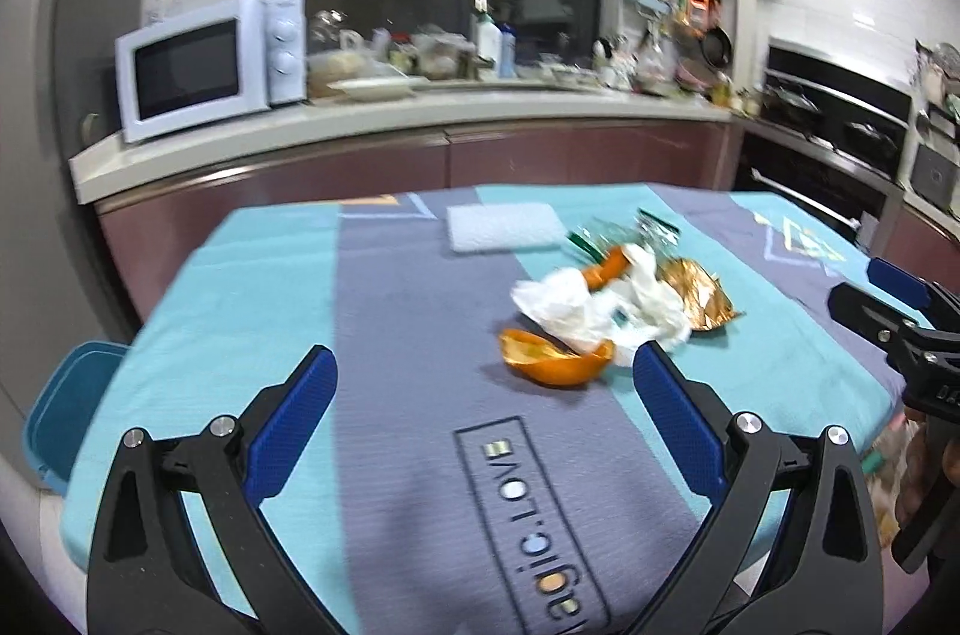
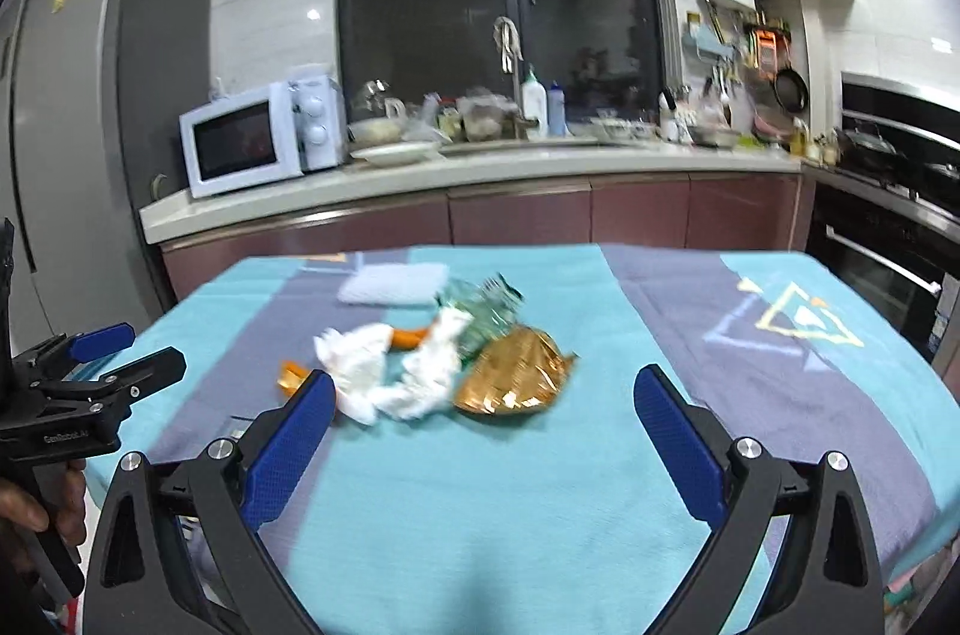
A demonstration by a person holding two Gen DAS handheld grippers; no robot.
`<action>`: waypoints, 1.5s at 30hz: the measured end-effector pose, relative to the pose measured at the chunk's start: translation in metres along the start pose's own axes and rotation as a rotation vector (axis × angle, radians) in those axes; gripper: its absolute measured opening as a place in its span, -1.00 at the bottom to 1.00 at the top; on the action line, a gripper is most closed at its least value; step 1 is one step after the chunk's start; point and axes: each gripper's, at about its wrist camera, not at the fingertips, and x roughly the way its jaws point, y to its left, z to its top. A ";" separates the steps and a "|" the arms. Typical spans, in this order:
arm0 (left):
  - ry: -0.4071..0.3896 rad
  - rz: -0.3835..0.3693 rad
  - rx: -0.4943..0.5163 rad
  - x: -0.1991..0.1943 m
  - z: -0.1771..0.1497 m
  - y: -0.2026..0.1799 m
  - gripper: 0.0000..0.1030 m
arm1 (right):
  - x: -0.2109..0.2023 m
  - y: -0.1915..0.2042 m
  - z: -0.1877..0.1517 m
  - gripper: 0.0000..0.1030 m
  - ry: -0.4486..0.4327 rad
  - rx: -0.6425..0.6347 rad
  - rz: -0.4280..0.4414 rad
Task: Collect trash
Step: 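Close the left tool on the orange peel while the right tool grasps the gold wrapper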
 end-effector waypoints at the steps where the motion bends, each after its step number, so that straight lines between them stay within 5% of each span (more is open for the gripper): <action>1: 0.013 -0.012 0.008 0.007 0.001 -0.004 0.89 | 0.004 -0.003 -0.001 0.87 0.009 0.004 -0.006; 16: 0.314 -0.112 0.081 0.133 0.010 -0.027 0.89 | 0.079 -0.031 0.009 0.87 0.154 0.071 0.027; 29: 0.314 -0.063 0.228 0.161 0.015 -0.026 0.89 | 0.112 -0.041 0.008 0.87 0.234 0.104 0.056; 33: 0.334 -0.084 0.194 0.165 0.013 -0.017 0.26 | 0.129 -0.043 0.009 0.87 0.294 0.112 0.088; 38: 0.328 -0.110 0.168 0.161 0.010 -0.014 0.14 | 0.145 -0.041 0.009 0.86 0.369 0.114 0.124; 45: 0.294 -0.133 0.126 0.155 0.012 -0.008 -0.32 | 0.155 -0.035 0.007 0.70 0.429 0.091 0.142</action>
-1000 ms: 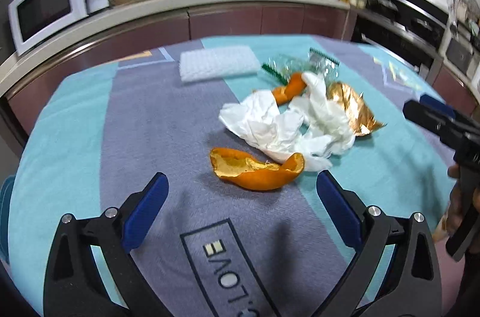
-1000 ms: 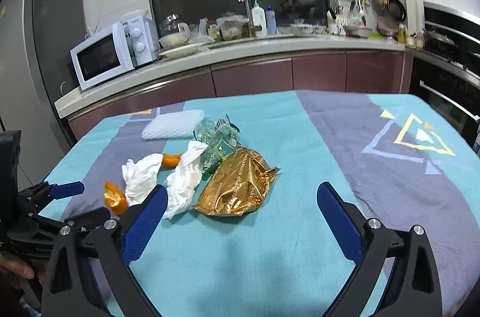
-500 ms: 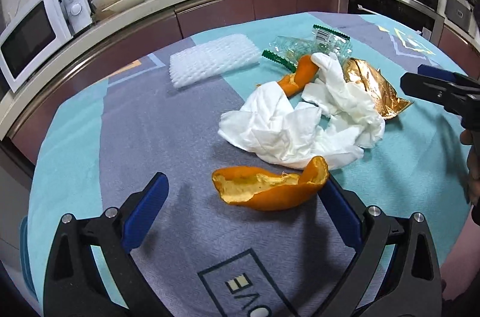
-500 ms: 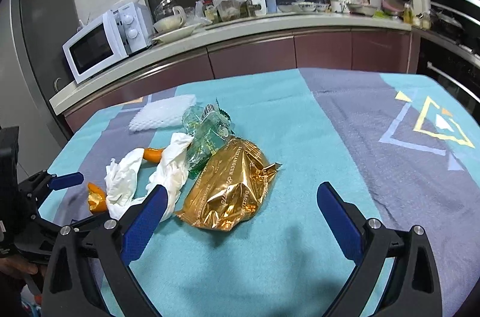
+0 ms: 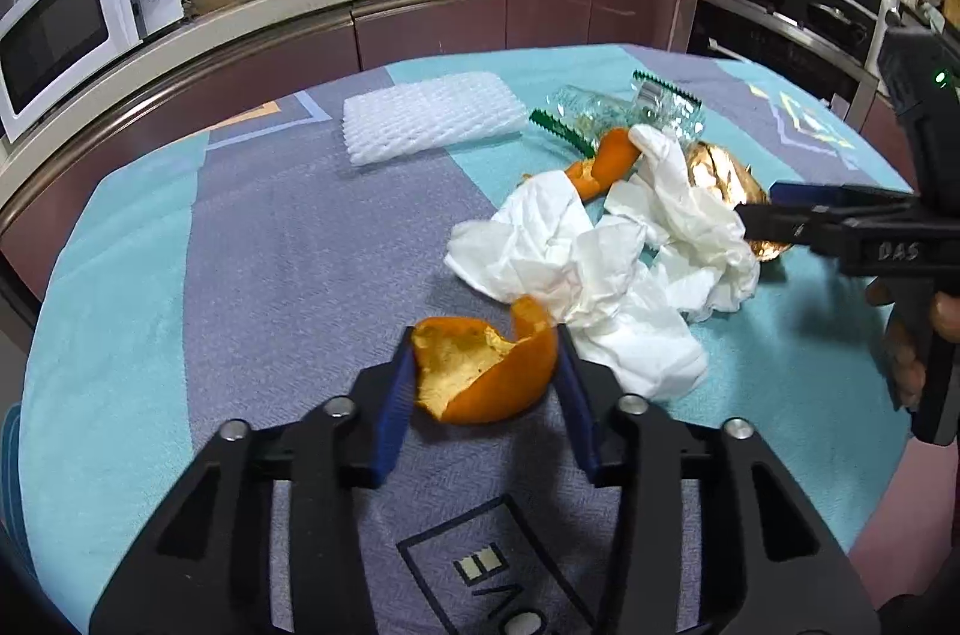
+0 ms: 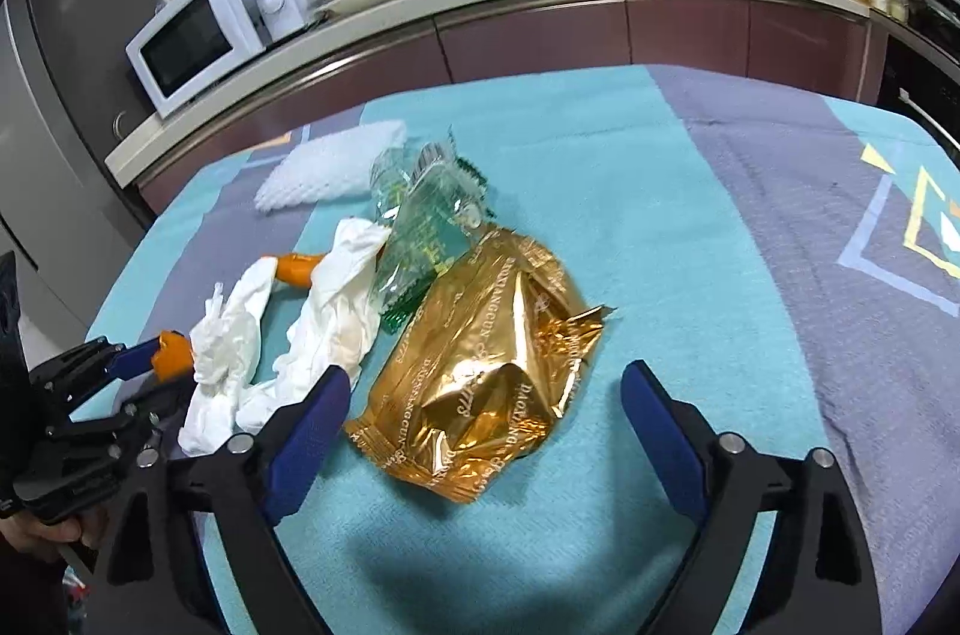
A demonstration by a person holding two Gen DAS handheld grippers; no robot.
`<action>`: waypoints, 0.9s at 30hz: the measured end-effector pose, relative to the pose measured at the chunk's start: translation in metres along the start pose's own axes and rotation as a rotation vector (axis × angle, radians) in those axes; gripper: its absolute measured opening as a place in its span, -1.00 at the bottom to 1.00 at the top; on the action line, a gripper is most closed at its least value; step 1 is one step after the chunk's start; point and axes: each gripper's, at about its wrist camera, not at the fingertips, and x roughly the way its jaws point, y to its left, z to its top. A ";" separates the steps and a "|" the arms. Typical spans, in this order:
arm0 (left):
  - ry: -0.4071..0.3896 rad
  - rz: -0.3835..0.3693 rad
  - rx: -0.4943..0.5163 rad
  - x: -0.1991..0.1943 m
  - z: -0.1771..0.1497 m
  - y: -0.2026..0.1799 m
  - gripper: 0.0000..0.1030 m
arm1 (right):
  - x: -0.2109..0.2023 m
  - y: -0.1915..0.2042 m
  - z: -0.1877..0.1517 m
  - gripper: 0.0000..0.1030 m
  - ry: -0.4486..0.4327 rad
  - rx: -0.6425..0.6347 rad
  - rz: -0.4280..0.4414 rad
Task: Collect trash
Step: 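Close the left tool on the orange peel while the right tool grasps the gold wrapper, then carry the orange peel and gold wrapper in both tools over the blue bin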
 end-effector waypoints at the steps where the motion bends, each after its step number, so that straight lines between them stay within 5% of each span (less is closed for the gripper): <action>1: -0.010 -0.005 -0.004 -0.002 0.000 0.001 -0.44 | 0.000 0.001 0.000 0.64 0.001 -0.005 -0.005; 9: -0.029 -0.023 -0.038 -0.019 -0.012 0.004 -0.58 | 0.000 0.000 0.003 -0.08 0.004 -0.036 -0.040; 10: -0.031 -0.030 -0.051 -0.022 -0.014 0.006 -0.58 | -0.001 -0.001 0.002 -0.41 0.002 -0.037 -0.034; 11: -0.033 -0.032 -0.060 -0.023 -0.016 0.007 -0.59 | -0.001 -0.001 0.001 -0.52 0.006 -0.040 -0.028; 27: -0.166 -0.022 -0.196 -0.106 -0.049 0.038 -0.59 | -0.076 -0.010 -0.020 -0.69 -0.160 0.023 -0.033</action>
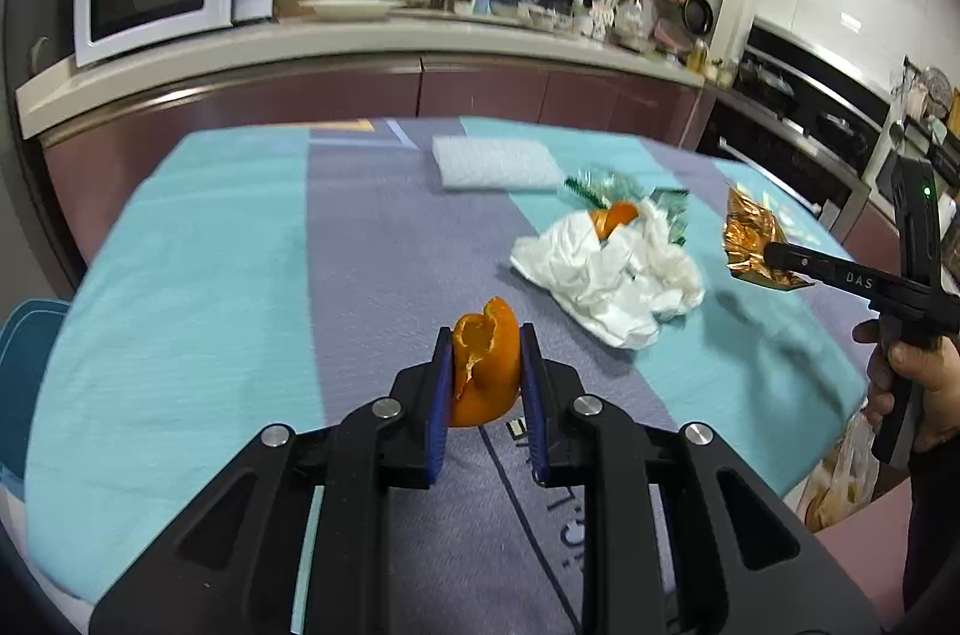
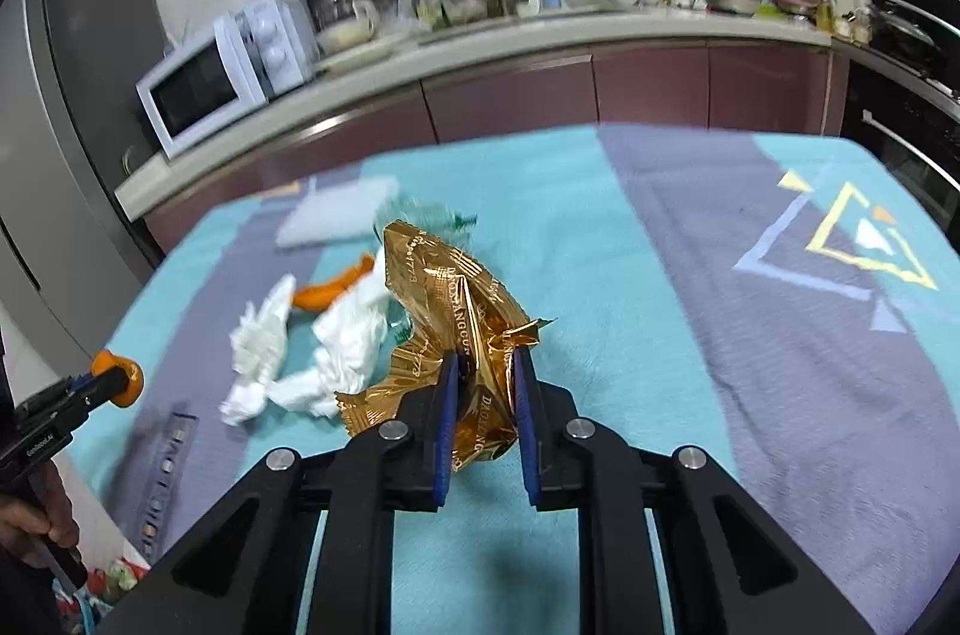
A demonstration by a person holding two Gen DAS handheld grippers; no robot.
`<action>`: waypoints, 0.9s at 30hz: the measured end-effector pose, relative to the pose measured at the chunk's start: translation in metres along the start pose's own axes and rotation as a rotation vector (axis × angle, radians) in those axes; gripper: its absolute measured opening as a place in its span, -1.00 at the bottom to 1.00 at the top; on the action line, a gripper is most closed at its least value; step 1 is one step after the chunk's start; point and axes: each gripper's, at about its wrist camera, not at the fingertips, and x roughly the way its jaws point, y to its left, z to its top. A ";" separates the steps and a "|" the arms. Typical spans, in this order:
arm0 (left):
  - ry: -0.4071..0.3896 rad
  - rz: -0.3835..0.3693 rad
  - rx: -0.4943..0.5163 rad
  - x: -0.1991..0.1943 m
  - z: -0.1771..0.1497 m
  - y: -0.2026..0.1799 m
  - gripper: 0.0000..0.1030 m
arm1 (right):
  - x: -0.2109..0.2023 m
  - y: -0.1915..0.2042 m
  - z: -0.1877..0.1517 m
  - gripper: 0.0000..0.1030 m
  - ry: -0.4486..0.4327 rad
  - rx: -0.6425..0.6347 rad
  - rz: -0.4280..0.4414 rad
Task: Collect trash
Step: 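Carry the orange peel and gold wrapper in both tools over the blue bin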
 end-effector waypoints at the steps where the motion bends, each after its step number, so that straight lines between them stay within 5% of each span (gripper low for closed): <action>1: -0.020 0.003 -0.003 -0.010 0.000 0.001 -0.59 | -0.007 0.002 0.001 -0.69 -0.017 0.000 0.006; 9: -0.157 0.033 -0.015 -0.094 -0.001 0.006 -0.59 | -0.069 0.053 0.007 -0.69 -0.152 -0.082 0.107; 15: -0.251 0.137 -0.037 -0.162 -0.013 0.024 -0.59 | -0.099 0.117 0.005 -0.69 -0.212 -0.188 0.252; 27: -0.357 0.408 -0.152 -0.268 -0.038 0.126 -0.59 | -0.065 0.253 0.018 -0.68 -0.160 -0.379 0.485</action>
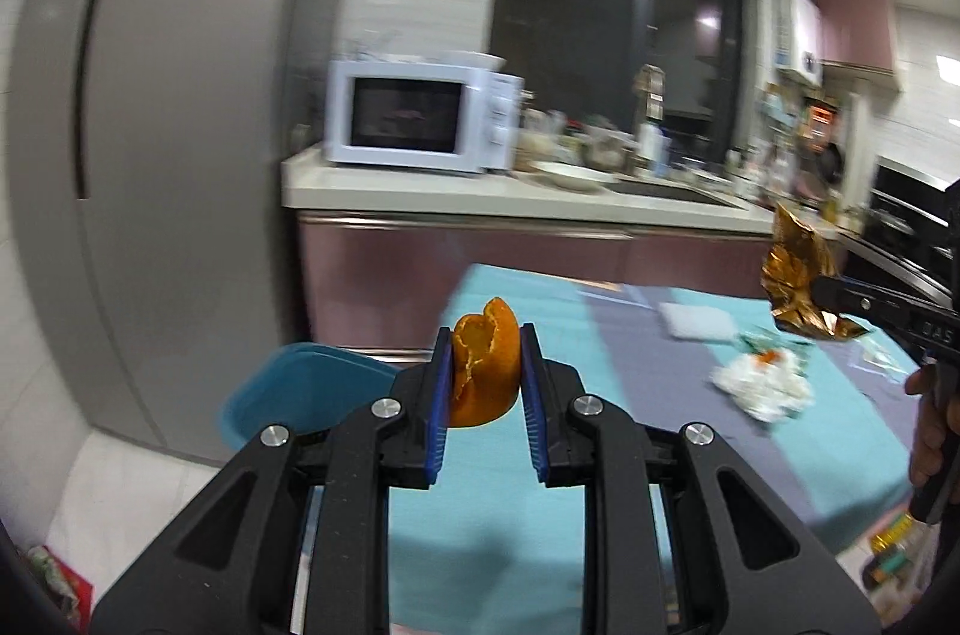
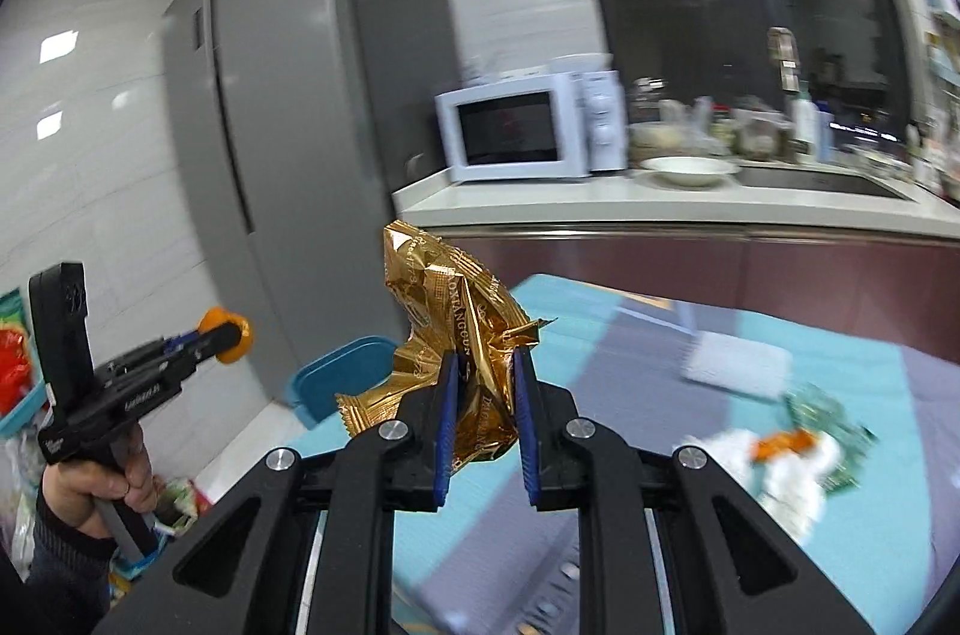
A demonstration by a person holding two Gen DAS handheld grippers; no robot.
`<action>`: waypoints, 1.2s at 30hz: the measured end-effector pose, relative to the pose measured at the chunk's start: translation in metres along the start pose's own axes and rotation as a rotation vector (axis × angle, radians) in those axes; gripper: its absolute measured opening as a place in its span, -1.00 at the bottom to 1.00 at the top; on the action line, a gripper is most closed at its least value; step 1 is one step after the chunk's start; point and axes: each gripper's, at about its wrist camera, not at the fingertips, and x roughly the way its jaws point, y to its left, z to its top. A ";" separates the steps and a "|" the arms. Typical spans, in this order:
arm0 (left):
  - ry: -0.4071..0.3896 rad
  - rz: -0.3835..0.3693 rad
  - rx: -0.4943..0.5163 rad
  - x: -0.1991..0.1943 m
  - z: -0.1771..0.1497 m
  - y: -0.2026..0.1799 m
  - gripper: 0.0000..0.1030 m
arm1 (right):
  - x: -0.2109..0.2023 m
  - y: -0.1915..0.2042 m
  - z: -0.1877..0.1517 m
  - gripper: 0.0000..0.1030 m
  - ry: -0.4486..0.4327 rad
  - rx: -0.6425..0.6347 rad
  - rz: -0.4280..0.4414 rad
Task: Collect trash
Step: 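Carry the orange peel and gold wrapper in both tools over the blue bin, then open both tools to drop the peel and wrapper into the bin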
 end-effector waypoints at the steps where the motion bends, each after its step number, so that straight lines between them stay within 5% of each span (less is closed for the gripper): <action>1: -0.001 0.030 -0.010 0.000 0.003 0.017 -0.59 | 0.006 0.005 0.003 -0.68 0.005 -0.005 0.011; 8: 0.015 0.145 -0.056 0.011 0.012 0.092 -0.58 | 0.089 0.054 0.030 -0.68 0.070 -0.072 0.128; 15: 0.085 0.177 -0.094 0.053 0.007 0.140 -0.58 | 0.181 0.103 0.039 -0.67 0.173 -0.133 0.197; 26: 0.291 0.172 -0.098 0.179 -0.034 0.159 -0.56 | 0.311 0.134 0.015 -0.67 0.390 -0.204 0.149; 36: 0.428 0.220 -0.070 0.257 -0.066 0.162 -0.53 | 0.381 0.140 -0.010 -0.62 0.545 -0.233 0.125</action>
